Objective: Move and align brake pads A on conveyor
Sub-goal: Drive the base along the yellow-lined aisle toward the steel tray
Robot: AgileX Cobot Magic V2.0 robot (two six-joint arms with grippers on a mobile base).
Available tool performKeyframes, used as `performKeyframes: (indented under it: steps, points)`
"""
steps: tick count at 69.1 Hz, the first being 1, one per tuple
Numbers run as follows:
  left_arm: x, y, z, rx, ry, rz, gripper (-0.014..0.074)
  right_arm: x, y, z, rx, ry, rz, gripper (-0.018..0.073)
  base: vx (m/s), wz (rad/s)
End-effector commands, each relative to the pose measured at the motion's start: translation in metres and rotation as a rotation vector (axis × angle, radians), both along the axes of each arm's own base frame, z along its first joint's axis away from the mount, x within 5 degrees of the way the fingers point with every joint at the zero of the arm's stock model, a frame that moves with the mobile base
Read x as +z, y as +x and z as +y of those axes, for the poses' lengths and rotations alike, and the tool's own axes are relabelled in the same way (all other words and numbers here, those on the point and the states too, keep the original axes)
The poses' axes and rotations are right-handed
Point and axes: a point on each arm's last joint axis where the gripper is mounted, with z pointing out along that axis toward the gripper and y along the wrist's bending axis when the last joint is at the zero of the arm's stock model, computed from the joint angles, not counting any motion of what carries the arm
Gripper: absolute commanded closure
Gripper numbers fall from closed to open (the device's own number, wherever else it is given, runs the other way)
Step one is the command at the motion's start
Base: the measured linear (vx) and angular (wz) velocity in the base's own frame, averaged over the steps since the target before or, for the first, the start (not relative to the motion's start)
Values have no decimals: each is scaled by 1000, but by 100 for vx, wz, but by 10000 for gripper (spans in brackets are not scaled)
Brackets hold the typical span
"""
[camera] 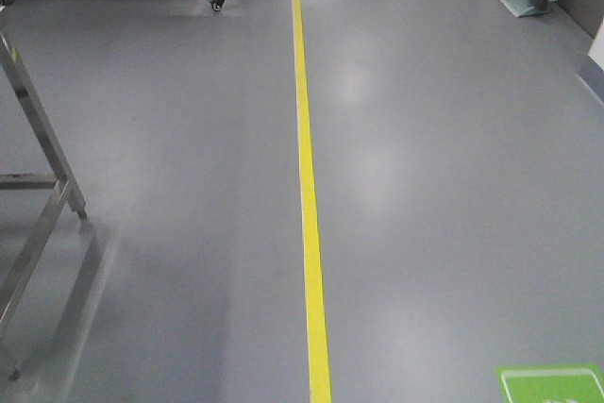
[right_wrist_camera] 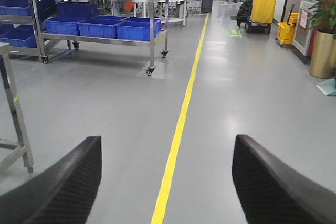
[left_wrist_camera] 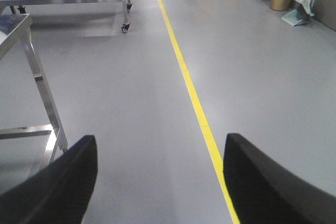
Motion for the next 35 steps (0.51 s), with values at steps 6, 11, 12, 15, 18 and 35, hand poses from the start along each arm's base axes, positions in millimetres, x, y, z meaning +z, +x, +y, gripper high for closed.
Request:
performKeyframes:
  steps: [6,11,12,15,18,35]
  points:
    - [13,2,-1,-6,-13,-81,115,14,0,-2,-21,5,-82,63,75,10]
    - [13,2,-1,-6,-13,-81,115,14,0,-2,-21,5,-82,63,72,9]
    - [13,2,-1,-6,-13,-81,115,14,0,-2,-21,5,-82,63,71,7]
    - [13,2,-1,-6,-13,-81,115,14,0,-2,-21,5,-82,63,71,7]
    - [13,2,-1,-6,-13,-81,115,14,0,-2,-21,5,-82,63,71,5]
    - [13,2,-1,-6,-13,-81,115,14,0,-2,-21,5,-82,63,71,2]
